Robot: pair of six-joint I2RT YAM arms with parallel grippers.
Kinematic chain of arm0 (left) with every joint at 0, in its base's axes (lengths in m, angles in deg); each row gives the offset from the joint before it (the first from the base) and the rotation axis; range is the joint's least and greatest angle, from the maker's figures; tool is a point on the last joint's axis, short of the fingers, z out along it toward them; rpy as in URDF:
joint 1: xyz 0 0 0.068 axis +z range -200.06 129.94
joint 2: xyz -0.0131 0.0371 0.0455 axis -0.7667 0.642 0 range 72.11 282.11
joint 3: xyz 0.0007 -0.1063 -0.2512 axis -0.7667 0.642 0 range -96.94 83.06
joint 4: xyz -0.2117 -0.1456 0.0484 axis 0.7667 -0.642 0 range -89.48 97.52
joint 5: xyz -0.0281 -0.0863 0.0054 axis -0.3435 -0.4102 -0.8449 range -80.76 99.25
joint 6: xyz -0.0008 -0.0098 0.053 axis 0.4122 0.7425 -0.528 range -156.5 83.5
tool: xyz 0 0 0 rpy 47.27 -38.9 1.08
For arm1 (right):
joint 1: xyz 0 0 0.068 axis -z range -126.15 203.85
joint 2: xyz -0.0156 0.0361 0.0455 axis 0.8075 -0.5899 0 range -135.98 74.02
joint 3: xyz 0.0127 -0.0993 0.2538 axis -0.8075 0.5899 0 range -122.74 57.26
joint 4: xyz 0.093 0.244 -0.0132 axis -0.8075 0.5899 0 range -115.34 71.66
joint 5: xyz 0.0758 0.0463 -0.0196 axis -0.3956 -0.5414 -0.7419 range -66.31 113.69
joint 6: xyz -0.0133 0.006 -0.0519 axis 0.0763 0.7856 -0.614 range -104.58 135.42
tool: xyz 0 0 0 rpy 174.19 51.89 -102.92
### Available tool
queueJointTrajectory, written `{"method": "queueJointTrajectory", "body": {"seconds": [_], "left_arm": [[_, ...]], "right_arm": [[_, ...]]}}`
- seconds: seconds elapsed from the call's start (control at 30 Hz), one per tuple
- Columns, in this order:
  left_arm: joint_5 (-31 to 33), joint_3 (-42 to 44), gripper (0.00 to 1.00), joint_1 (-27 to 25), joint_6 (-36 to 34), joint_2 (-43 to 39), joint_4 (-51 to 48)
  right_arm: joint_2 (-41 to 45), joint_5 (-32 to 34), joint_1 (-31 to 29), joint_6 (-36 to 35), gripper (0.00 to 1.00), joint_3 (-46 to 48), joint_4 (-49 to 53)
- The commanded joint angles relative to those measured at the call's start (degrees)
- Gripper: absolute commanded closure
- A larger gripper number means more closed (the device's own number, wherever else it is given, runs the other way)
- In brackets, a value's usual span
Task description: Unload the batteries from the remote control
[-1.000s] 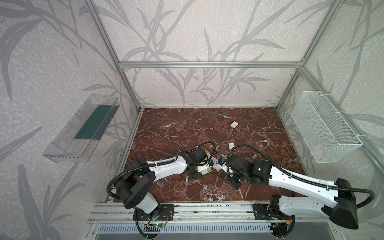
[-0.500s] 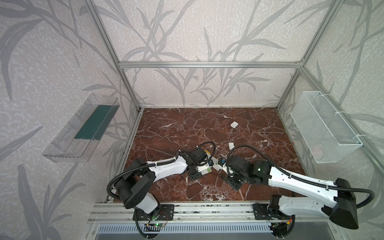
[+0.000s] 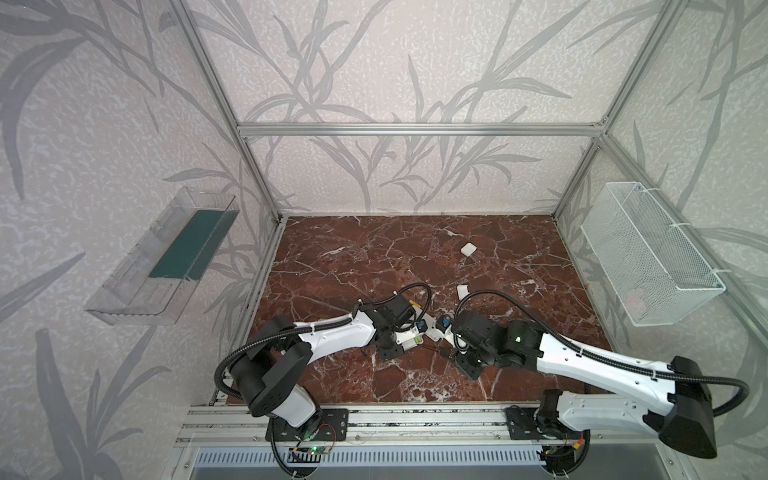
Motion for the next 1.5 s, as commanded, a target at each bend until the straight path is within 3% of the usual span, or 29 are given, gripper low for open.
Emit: {"method": "queueJointTrajectory", "body": {"seconds": [0.0, 0.4, 1.47], "left_arm": [[-2.05, -0.10, 0.66, -0.89, -0.60, 2.05, -1.29], [-2.32, -0.04, 0.66, -0.92, -0.69, 2.19, -1.50], [-2.00, -0.54, 0.68, -1.09, -0.51, 2.88, -1.77]], "right_arm": [[-0.17, 2.01, -0.22, -0.17, 1.00, 0.37, -1.35], [2.58, 4.74, -0.18, 1.00, 1.00, 1.85, -3.69], [2.14, -0.63, -0.18, -0.23, 1.00, 1.55, -1.82]]}}
